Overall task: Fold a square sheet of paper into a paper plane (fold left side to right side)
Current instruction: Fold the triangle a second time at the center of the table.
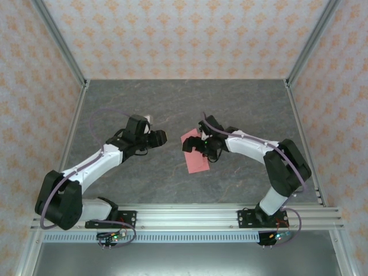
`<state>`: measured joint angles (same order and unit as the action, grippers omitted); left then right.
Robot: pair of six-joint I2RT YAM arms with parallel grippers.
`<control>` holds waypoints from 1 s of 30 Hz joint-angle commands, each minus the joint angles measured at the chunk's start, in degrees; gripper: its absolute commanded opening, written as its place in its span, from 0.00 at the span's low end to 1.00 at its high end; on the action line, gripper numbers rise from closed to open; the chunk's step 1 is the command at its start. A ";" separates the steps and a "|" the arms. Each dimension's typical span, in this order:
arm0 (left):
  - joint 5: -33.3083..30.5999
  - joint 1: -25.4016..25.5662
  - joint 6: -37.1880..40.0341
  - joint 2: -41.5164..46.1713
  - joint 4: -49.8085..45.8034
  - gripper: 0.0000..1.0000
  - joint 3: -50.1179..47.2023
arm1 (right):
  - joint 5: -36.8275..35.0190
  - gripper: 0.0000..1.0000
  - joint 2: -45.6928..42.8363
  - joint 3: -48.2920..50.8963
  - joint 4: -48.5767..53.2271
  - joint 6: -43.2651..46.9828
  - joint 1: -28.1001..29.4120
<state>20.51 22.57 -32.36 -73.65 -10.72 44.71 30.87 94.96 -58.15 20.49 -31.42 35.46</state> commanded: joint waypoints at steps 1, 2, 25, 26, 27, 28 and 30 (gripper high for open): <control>-0.57 2.17 4.06 4.33 -1.19 0.51 -1.48 | 6.94 0.95 -0.22 0.55 -3.03 2.43 -2.47; -0.74 2.83 4.43 5.17 -1.47 0.51 -1.77 | 8.19 0.93 0.35 0.37 -2.97 2.73 -3.03; -3.37 6.41 9.34 17.84 -6.28 0.53 -4.14 | 9.69 0.00 4.07 -9.25 1.02 2.69 -7.85; -3.24 6.44 9.42 17.84 -6.25 0.53 -4.02 | 9.62 0.00 4.02 -9.82 1.46 2.91 -7.84; -3.20 6.52 9.50 17.87 -6.24 0.53 -3.86 | 9.29 0.00 3.97 -10.41 1.99 3.00 -7.86; -3.20 6.61 9.67 17.92 -6.38 0.53 -3.62 | 8.93 0.00 3.93 -10.80 2.42 2.93 -7.87; -3.22 6.73 10.03 17.92 -6.69 0.53 -3.15 | 9.09 0.00 3.74 -11.26 2.34 2.44 -7.85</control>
<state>18.74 28.67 -24.03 -56.45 -15.92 40.64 39.94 100.86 -67.64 21.43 -28.47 27.62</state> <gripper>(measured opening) 0.529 0.049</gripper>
